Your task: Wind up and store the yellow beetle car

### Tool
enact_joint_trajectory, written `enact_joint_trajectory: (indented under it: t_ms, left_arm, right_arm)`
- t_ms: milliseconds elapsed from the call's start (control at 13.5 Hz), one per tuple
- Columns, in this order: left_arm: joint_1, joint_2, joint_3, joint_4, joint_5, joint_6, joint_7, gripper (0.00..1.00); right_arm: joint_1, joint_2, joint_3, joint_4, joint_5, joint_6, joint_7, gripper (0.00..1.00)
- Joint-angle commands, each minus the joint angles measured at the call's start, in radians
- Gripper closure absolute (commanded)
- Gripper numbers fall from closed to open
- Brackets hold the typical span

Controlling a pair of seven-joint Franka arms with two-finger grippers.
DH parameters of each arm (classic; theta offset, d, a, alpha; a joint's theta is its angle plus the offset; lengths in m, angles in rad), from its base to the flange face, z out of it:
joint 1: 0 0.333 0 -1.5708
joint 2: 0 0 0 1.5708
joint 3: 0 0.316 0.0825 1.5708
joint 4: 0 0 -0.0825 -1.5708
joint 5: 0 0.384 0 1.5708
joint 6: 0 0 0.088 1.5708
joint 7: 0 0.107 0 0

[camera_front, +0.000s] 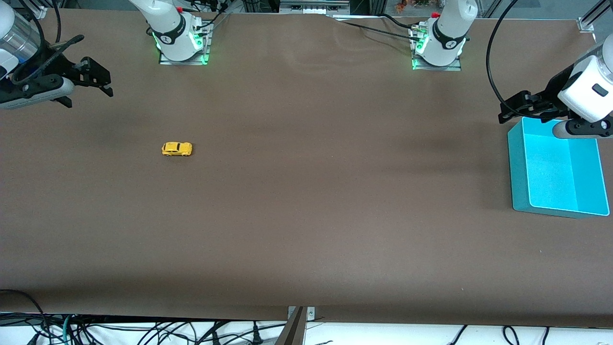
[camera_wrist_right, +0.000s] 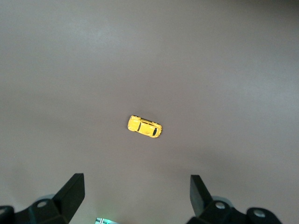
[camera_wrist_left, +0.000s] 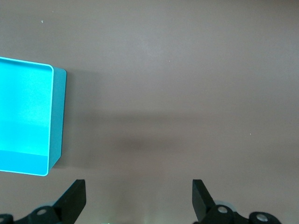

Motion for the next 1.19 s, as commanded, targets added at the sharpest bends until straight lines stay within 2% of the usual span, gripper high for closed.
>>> enact_joint_trajectory:
  t_ms: [0, 816, 1113]
  left_arm:
    - [0.005, 0.009, 0.000, 0.008, -0.023, -0.002, -0.006, 0.00]
    - [0.010, 0.026, -0.002, 0.011, -0.026, 0.001, 0.003, 0.00]
    - [0.010, 0.043, -0.002, 0.045, -0.026, 0.003, 0.003, 0.00]
  right_arm:
    - [-0.007, -0.015, 0.001, -0.002, 0.002, -0.029, 0.005, 0.00]
    - [-0.005, -0.007, 0.007, 0.013, -0.006, -0.037, -0.008, 0.00]
    - [-0.005, -0.005, 0.007, 0.012, -0.006, -0.046, -0.008, 0.00]
